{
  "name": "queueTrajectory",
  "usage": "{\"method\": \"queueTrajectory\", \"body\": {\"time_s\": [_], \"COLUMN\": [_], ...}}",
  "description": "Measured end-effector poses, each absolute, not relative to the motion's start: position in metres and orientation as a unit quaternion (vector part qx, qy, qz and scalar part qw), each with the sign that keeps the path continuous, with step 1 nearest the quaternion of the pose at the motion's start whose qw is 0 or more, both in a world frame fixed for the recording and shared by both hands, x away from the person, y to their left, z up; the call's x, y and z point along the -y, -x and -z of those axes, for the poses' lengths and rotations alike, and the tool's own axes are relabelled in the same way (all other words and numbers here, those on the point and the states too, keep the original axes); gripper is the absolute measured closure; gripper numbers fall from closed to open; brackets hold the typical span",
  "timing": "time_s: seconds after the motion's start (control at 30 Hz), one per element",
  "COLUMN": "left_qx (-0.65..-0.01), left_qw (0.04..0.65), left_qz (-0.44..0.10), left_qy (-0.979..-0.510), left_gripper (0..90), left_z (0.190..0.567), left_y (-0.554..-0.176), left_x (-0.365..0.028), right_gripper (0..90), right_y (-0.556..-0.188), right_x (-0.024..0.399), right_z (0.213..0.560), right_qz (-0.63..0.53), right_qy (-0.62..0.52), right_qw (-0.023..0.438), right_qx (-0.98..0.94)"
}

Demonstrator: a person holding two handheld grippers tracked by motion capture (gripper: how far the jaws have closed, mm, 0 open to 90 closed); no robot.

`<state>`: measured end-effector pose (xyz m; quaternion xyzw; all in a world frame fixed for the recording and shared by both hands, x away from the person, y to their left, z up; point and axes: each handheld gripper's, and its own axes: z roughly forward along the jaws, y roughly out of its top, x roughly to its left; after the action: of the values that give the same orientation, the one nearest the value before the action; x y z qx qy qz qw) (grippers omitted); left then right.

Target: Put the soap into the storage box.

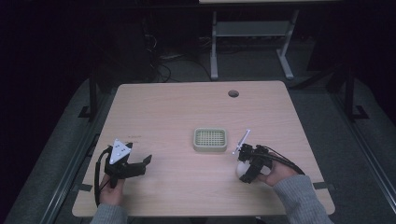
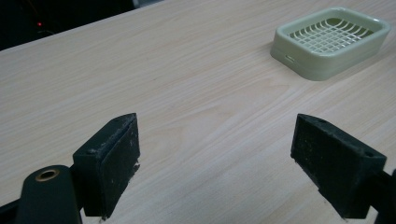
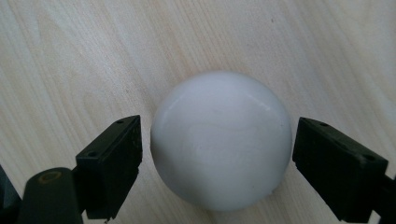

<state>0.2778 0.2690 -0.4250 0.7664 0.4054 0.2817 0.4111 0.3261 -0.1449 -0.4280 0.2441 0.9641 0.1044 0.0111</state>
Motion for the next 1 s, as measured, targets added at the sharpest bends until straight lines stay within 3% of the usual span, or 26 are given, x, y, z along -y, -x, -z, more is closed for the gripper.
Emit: {"method": "queueTrajectory", "body": {"time_s": [1.0], "left_qx": [-0.412], "left_qw": [0.414], "left_qz": [-0.283], "left_qy": [-0.760], "left_gripper": [15.2], "left_z": [0.4243], "left_y": [-0.2788], "left_x": [-0.2710], "right_gripper": [22.0], "right_y": [-0.3280], "right_x": [0.1410], "right_z": [0.4390], "right_qz": [-0.078], "right_qy": [-0.226], "right_qw": [0.011], "right_qx": [-0.971]}}
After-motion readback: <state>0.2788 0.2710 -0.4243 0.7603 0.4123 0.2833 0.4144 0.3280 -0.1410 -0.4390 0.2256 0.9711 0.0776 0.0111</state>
